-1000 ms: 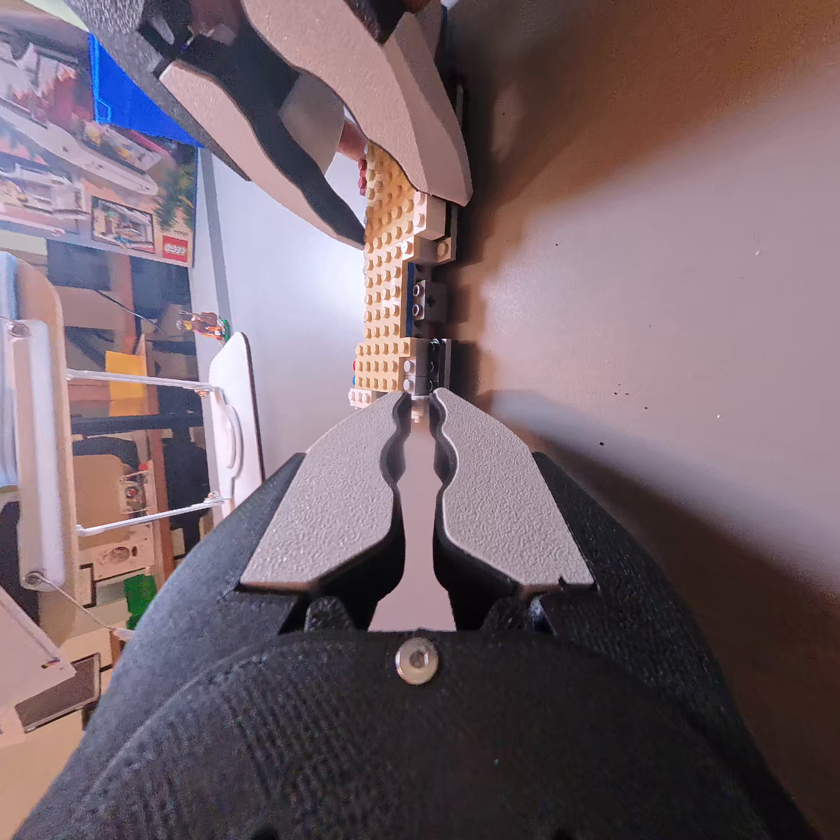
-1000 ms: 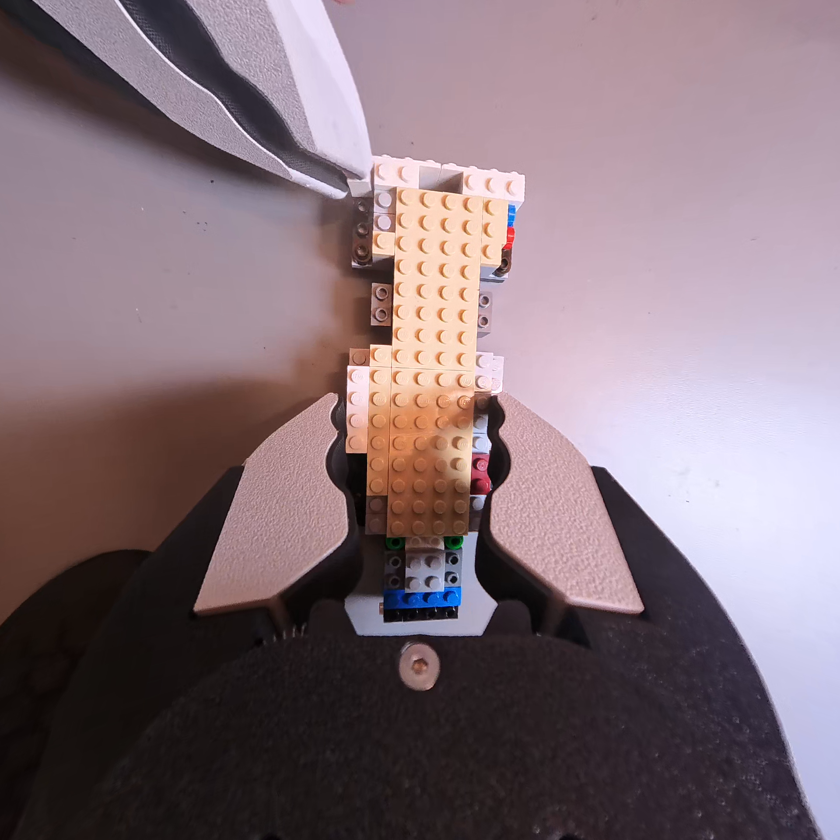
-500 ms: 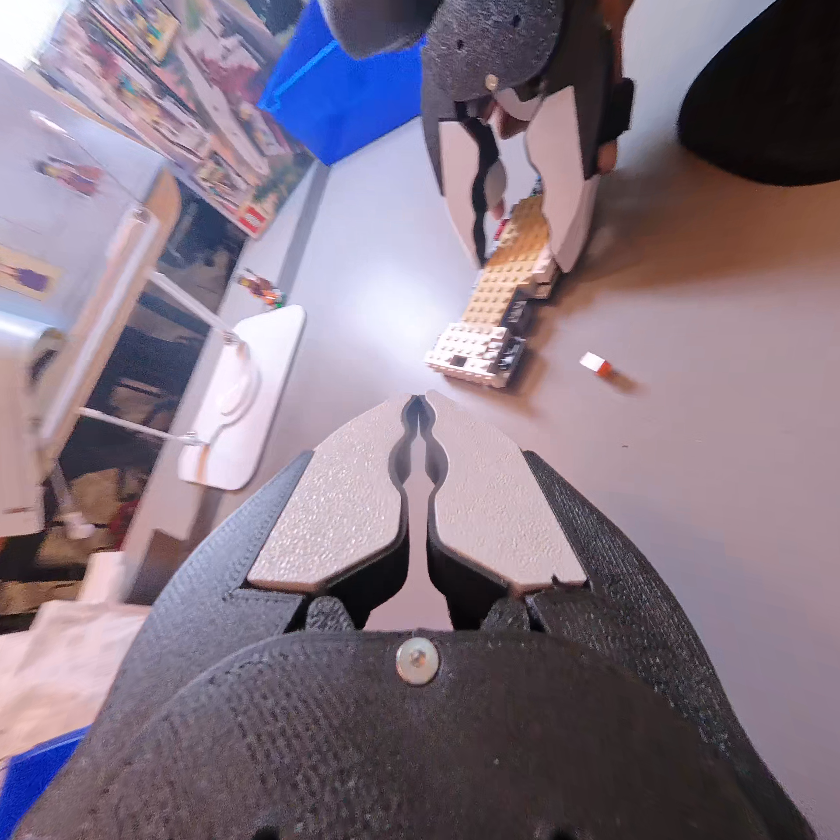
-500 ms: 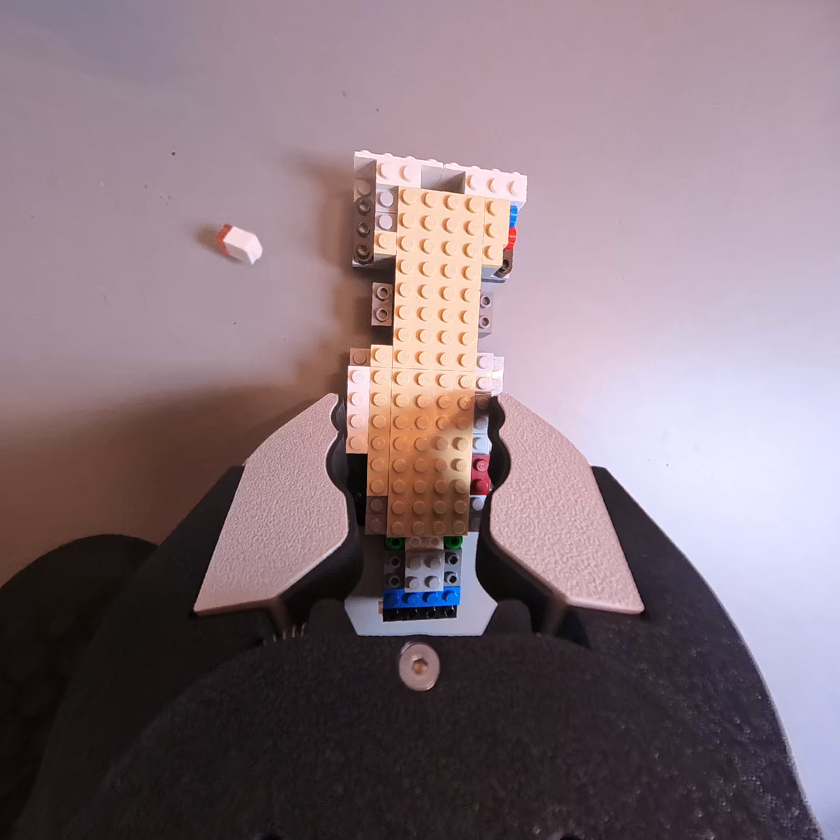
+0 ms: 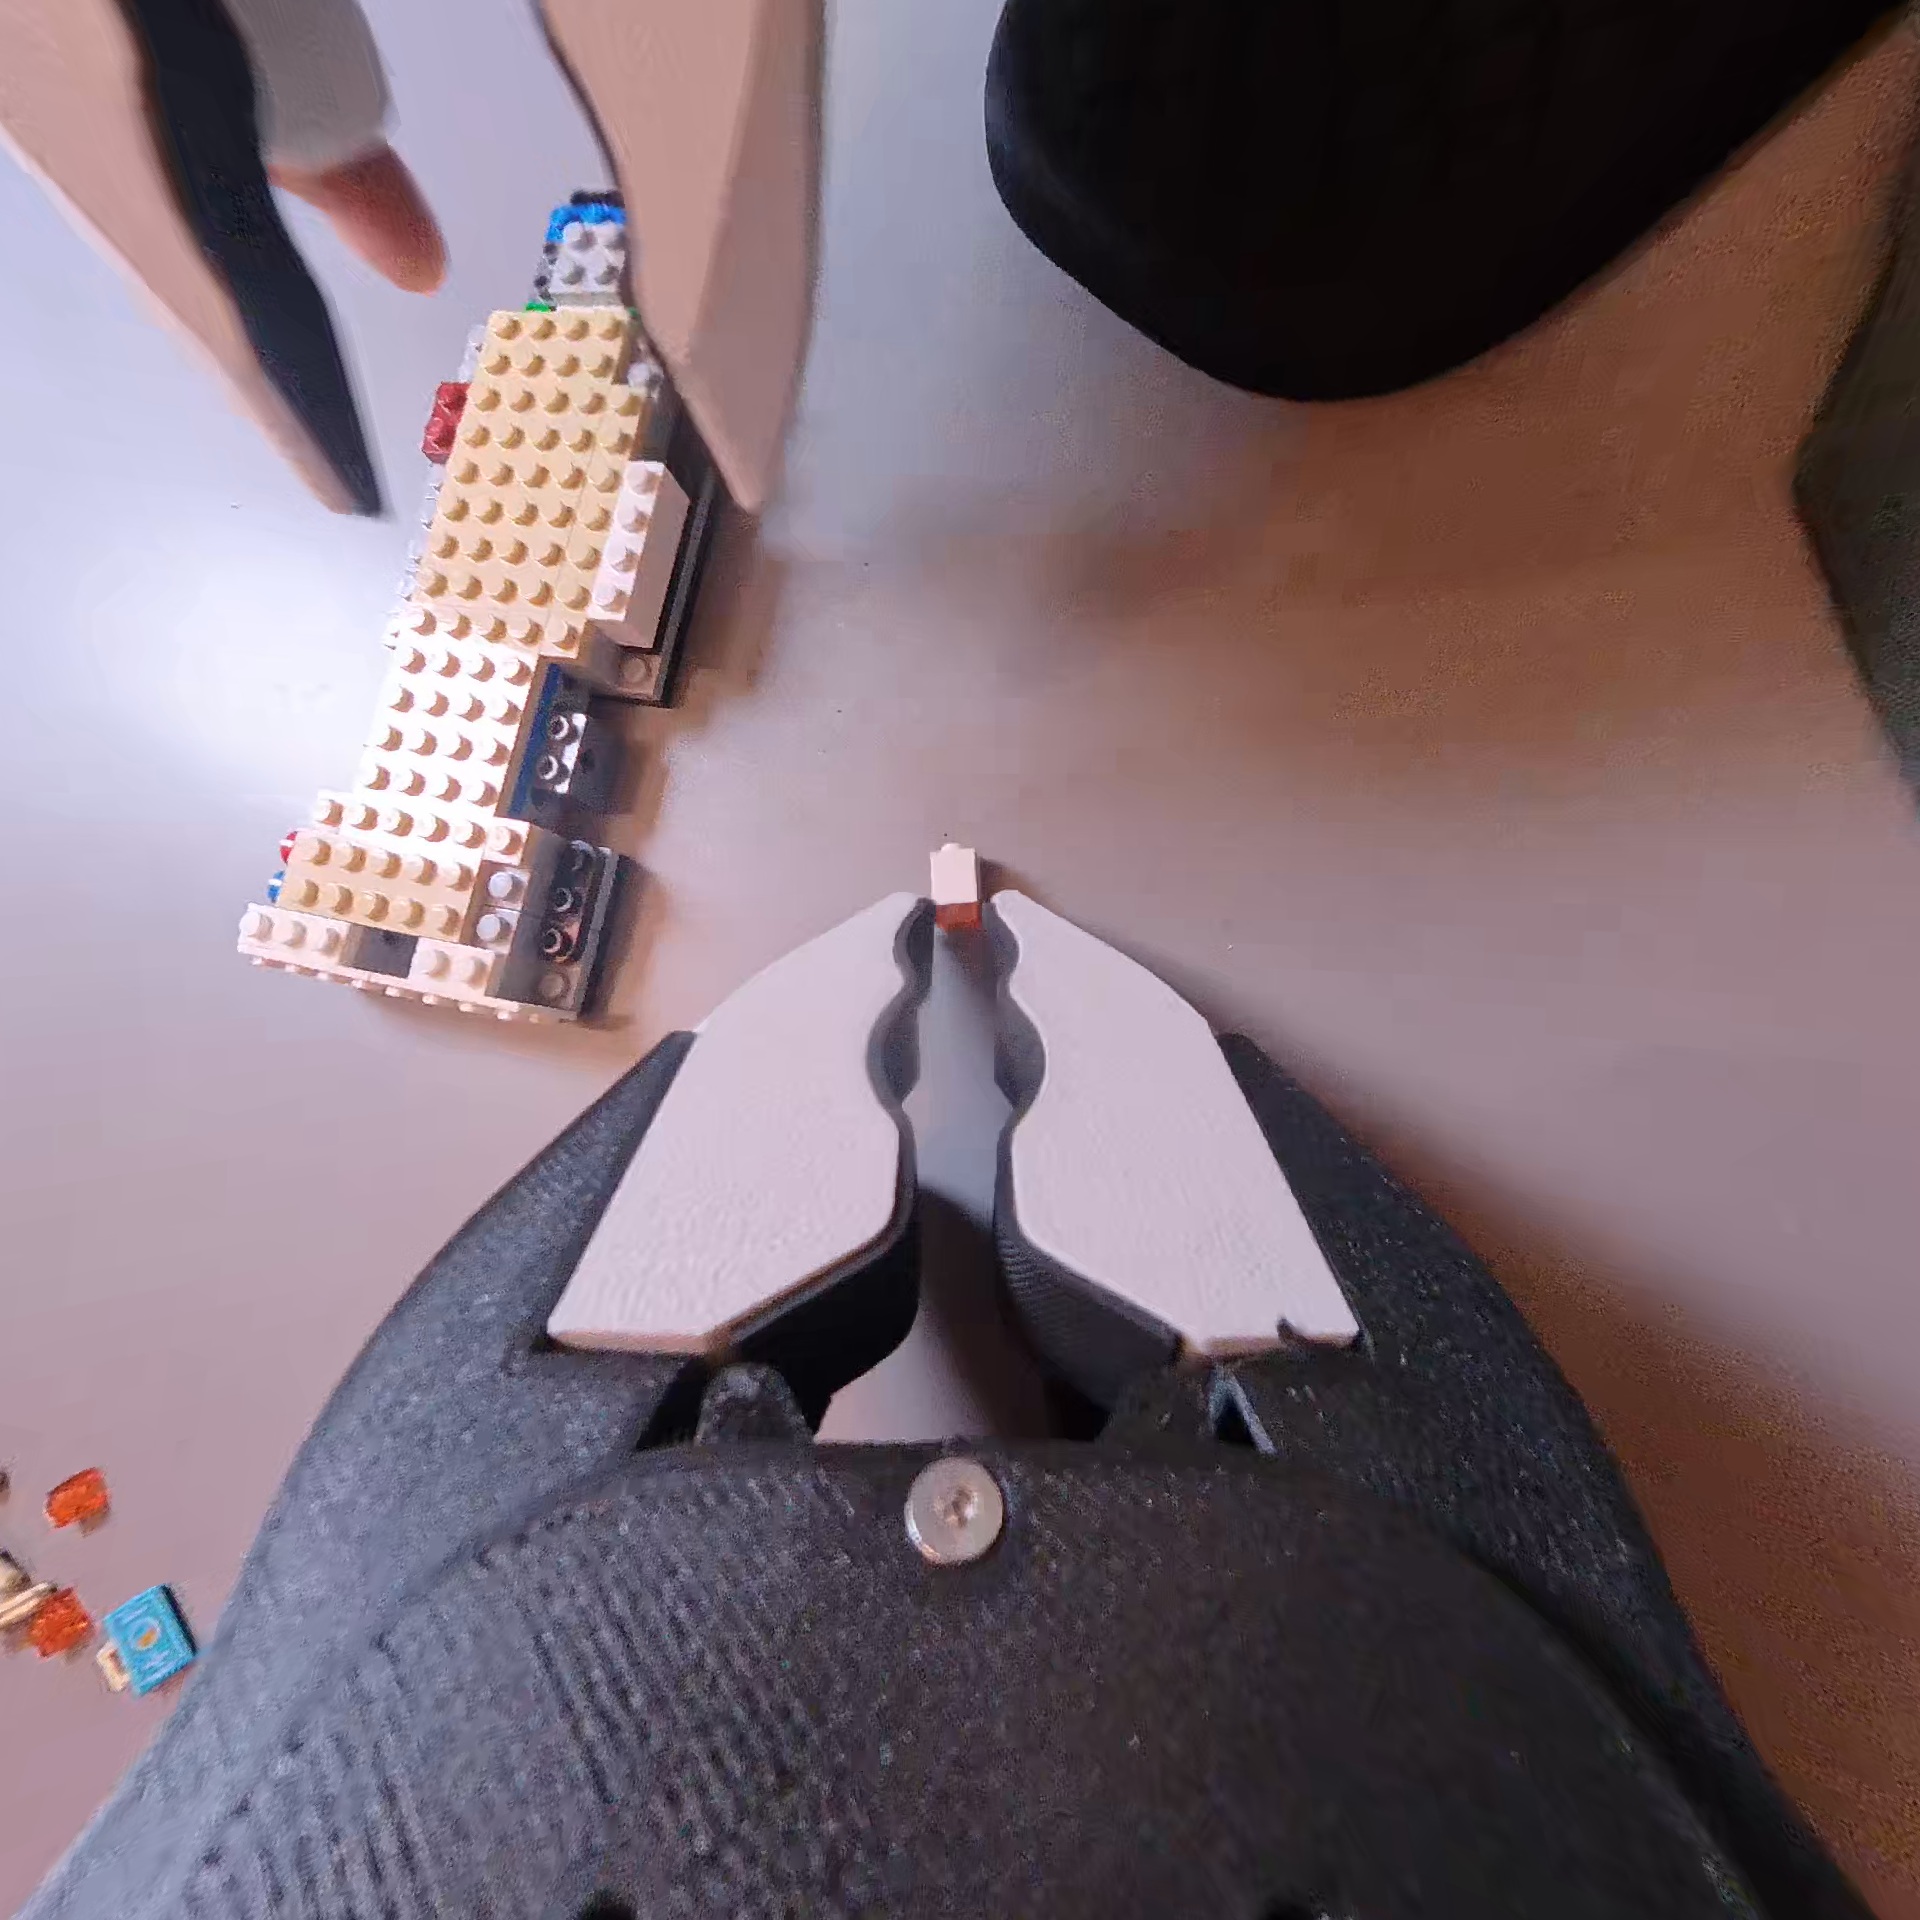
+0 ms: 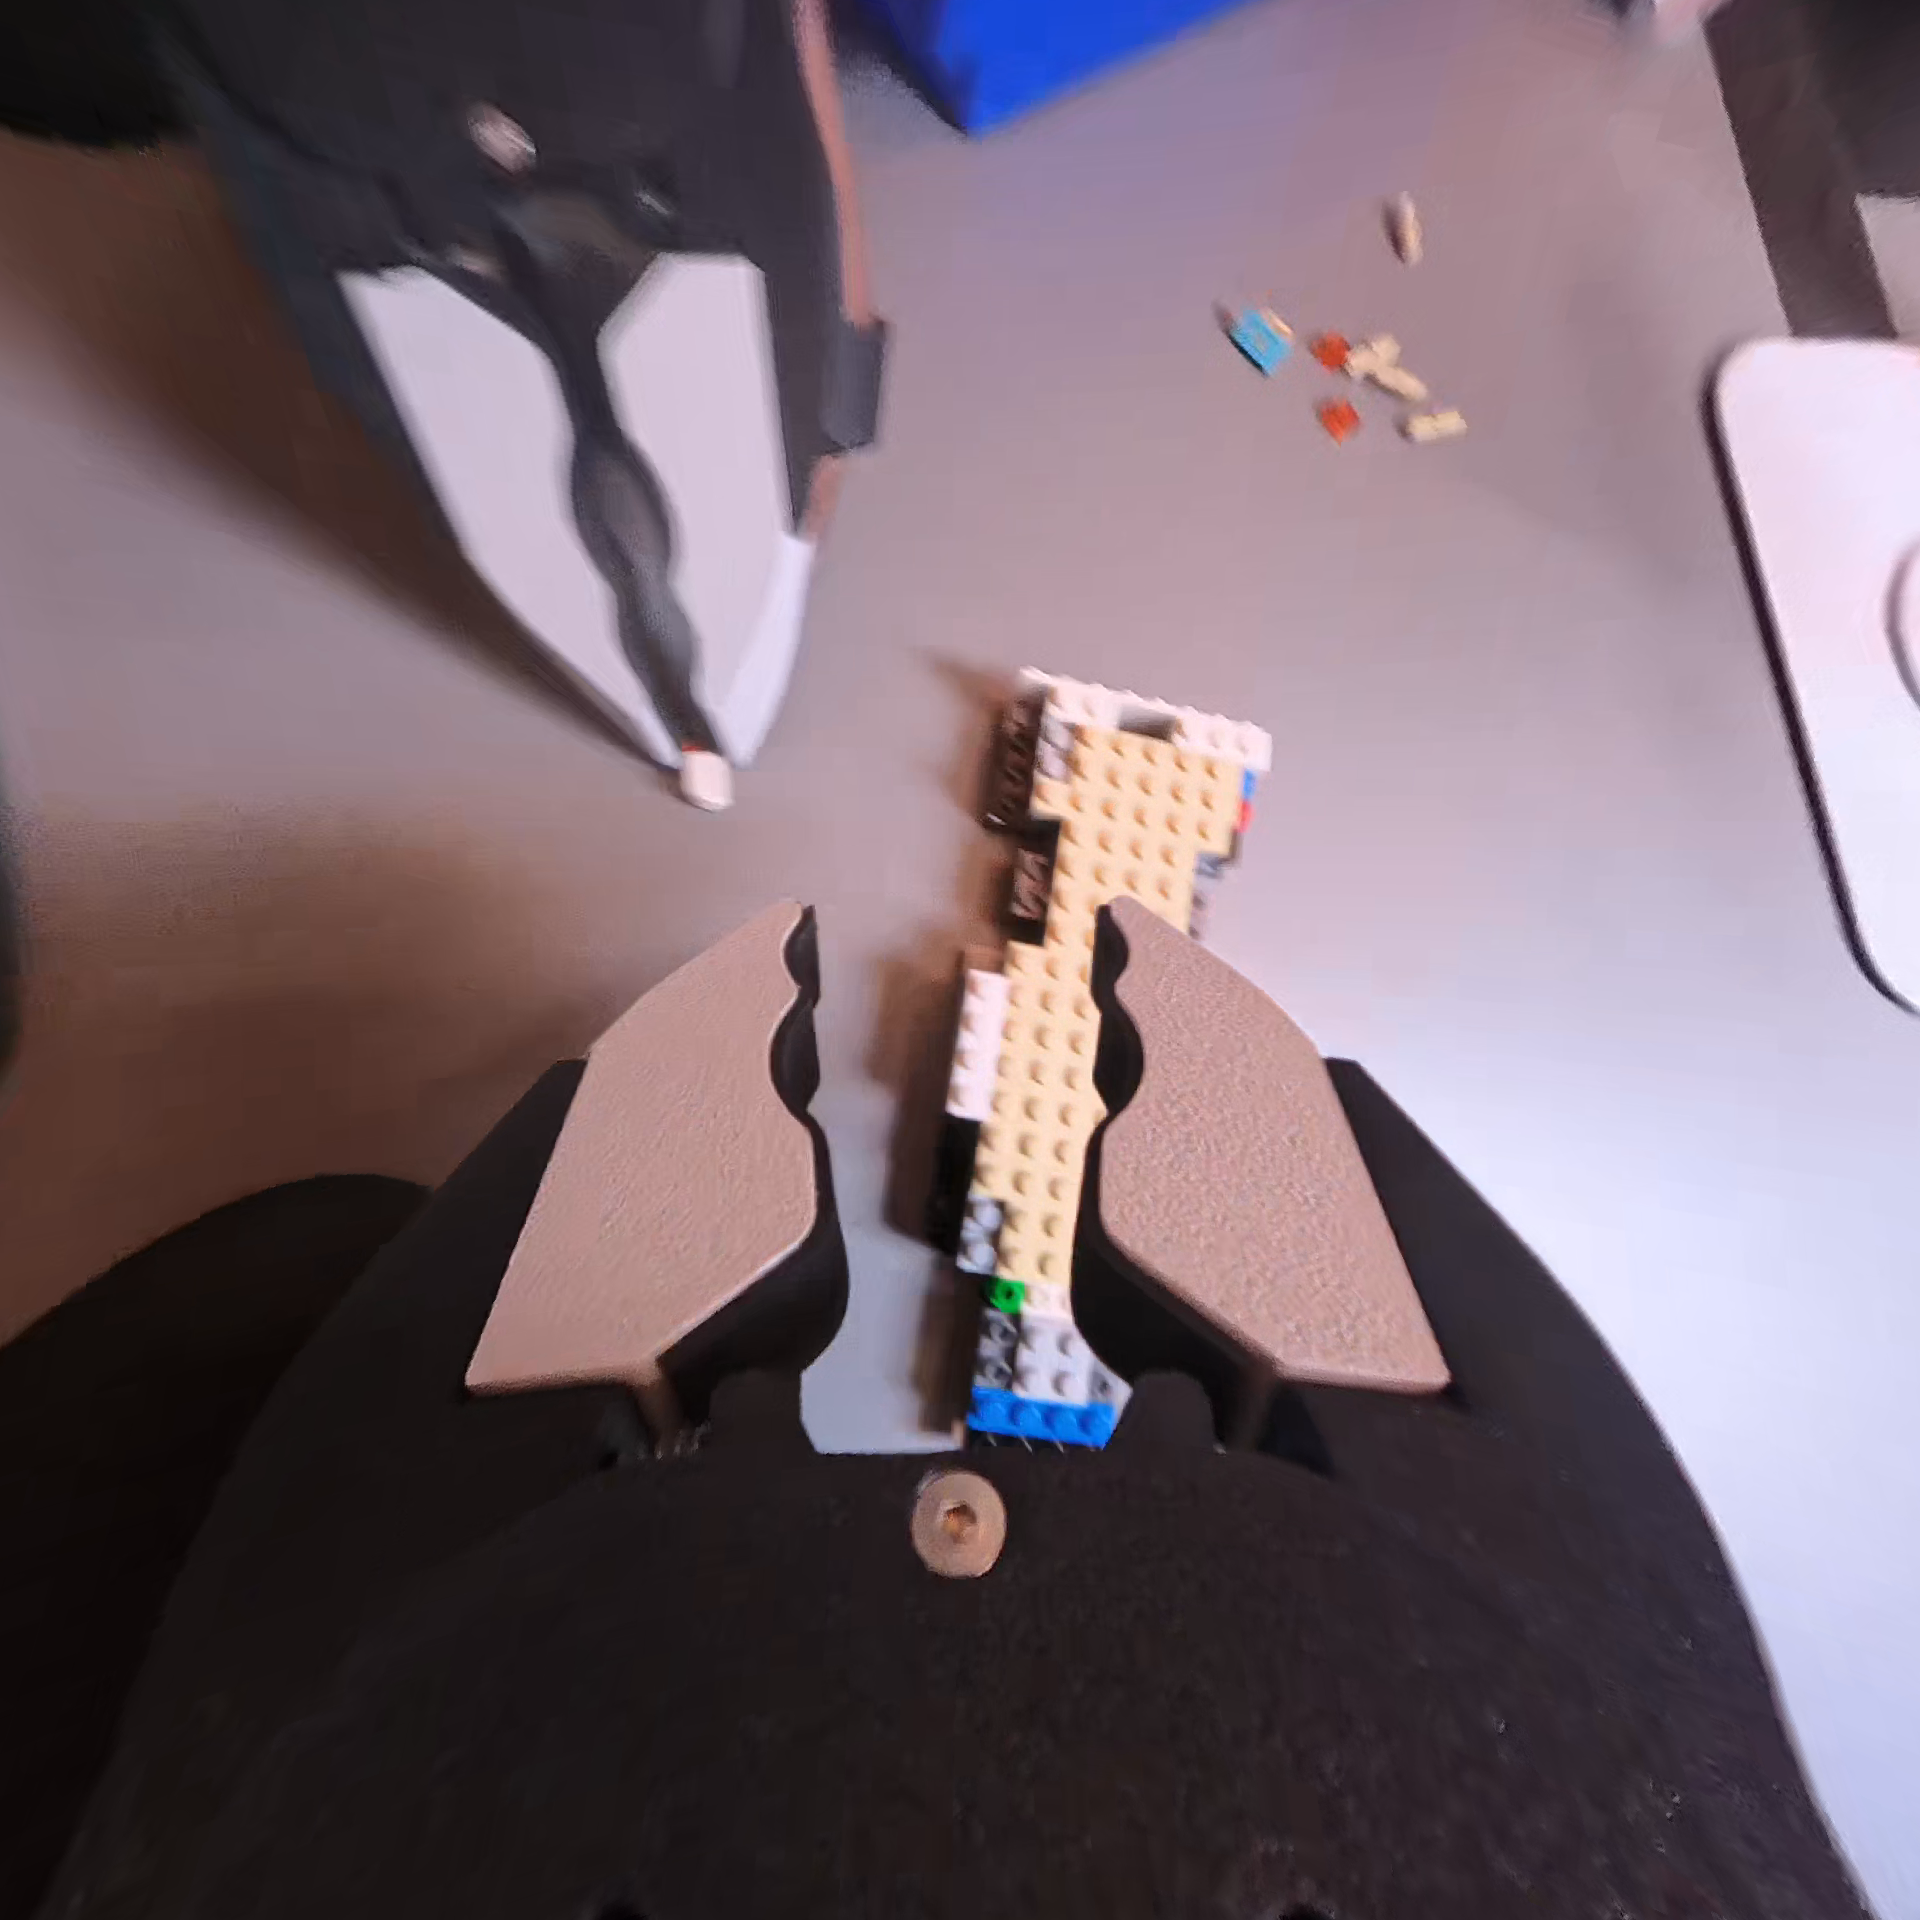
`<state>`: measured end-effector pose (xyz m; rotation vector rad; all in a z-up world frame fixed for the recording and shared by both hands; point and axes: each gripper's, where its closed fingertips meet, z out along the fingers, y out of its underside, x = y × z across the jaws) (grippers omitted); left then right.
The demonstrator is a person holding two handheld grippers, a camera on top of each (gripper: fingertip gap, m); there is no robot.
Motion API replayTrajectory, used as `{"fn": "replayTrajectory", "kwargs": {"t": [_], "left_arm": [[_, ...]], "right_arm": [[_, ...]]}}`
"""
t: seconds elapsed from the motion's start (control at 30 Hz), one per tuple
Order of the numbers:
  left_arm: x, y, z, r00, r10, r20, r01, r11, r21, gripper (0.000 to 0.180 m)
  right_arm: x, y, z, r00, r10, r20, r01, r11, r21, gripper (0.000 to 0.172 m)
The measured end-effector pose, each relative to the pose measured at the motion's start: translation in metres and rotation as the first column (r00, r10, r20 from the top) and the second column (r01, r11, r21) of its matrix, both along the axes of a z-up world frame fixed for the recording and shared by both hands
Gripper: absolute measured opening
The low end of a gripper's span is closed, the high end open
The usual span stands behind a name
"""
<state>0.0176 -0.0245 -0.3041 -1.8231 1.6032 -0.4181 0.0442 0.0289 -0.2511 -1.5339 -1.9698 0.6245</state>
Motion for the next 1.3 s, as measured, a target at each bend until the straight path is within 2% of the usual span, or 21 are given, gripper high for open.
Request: {"fn": "replayTrajectory", "kwargs": {"t": [0.1, 0.2, 0.3, 0.37, 0.47, 0.53, 0.6, 0.63, 0.67, 0.7, 0.73, 0.83, 0.9, 0.97, 1.07, 1.2, 1.3], "left_arm": [[0.001, 0.004, 0.008, 1.0, 0.0, 0.023, -0.001, 0.998, 0.064, 0.008], [0.003, 0.005, 0.026, 0.997, 0.005, 0.08, -0.016, 0.991, 0.134, 0.008], [0.002, 0.005, 0.035, 0.994, 0.018, 0.108, -0.035, 0.988, 0.15, 0.008], [-0.001, 0.006, 0.039, 0.991, 0.028, 0.132, -0.048, 0.988, 0.144, 0.008], [-0.001, 0.002, 0.044, 0.979, 0.043, 0.198, -0.052, 0.998, 0.042, 0.009], [-0.002, 0.001, 0.053, 0.95, 0.078, 0.301, -0.052, 0.994, -0.094, 0.009], [-0.006, -0.001, 0.062, 0.9, 0.145, 0.412, -0.023, 0.958, -0.286, 0.008], [-0.013, 0.002, 0.07, 0.851, 0.201, 0.486, -0.009, 0.93, -0.368, 0.009], [-0.023, 0.006, 0.075, 0.811, 0.258, 0.524, -0.011, 0.903, -0.429, 0.008], [-0.031, 0.011, 0.071, 0.811, 0.286, 0.51, -0.049, 0.902, -0.429, 0.008], [-0.036, 0.018, 0.064, 0.835, 0.29, 0.468, -0.113, 0.922, -0.37, 0.008], [-0.042, 0.035, 0.052, 0.917, 0.264, 0.3, -0.241, 0.964, -0.113, 0.008], [-0.05, 0.051, 0.046, 0.937, 0.294, 0.191, -0.306, 0.951, 0.036, 0.008], [-0.061, 0.063, 0.038, 0.932, 0.347, 0.102, -0.358, 0.925, 0.127, 0.008], [-0.082, 0.082, 0.026, 0.894, 0.449, -0.019, -0.433, 0.872, 0.23, 0.008], [-0.103, 0.116, 0.029, 0.801, 0.569, -0.188, -0.493, 0.804, 0.331, 0.008], [-0.125, 0.138, 0.025, 0.642, 0.606, -0.47, -0.43, 0.792, 0.434, 0.008]], "right_arm": [[-0.011, -0.033, -0.015, 0.994, 0.113, 0.015, -0.112, 0.993, -0.033, 0.043], [-0.023, -0.045, -0.028, 0.989, 0.151, 0.004, -0.151, 0.989, -0.01, 0.036], [-0.033, -0.05, -0.021, 0.985, 0.159, -0.068, -0.161, 0.987, -0.02, 0.016], [-0.035, -0.048, -0.017, 0.98, 0.175, -0.096, -0.171, 0.984, 0.051, 0.008], [-0.035, -0.052, -0.012, 0.976, 0.182, -0.116, -0.179, 0.983, 0.036, 0.008], [-0.035, -0.052, -0.003, 0.968, 0.18, -0.175, -0.179, 0.984, 0.02, 0.008], [-0.031, -0.044, 0.002, 0.967, 0.177, -0.181, -0.164, 0.982, 0.089, 0.008], [-0.025, -0.034, 0.003, 0.972, 0.166, -0.167, -0.138, 0.977, 0.163, 0.008], [-0.02, -0.029, 0.007, 0.97, 0.153, -0.189, -0.121, 0.978, 0.168, 0.008], [-0.016, -0.029, 0.011, 0.964, 0.141, -0.225, -0.114, 0.985, 0.131, 0.008], [-0.015, -0.029, 0.014, 0.96, 0.13, -0.249, -0.103, 0.988, 0.119, 0.008], [-0.016, -0.026, 0.011, 0.961, 0.118, -0.251, -0.09, 0.989, 0.119, 0.008], [-0.017, -0.024, 0.007, 0.963, 0.108, -0.247, -0.085, 0.991, 0.105, 0.008], [-0.016, -0.022, 0.005, 0.963, 0.094, -0.253, -0.075, 0.993, 0.087, 0.008], [-0.015, -0.019, 0.003, 0.964, 0.076, -0.256, -0.057, 0.995, 0.082, 0.008], [-0.018, -0.016, -0.002, 0.969, 0.06, -0.241, -0.041, 0.996, 0.084, 0.008], [-0.018, -0.016, -0.005, 0.97, 0.054, -0.238, -0.036, 0.996, 0.077, 0.008]]}}
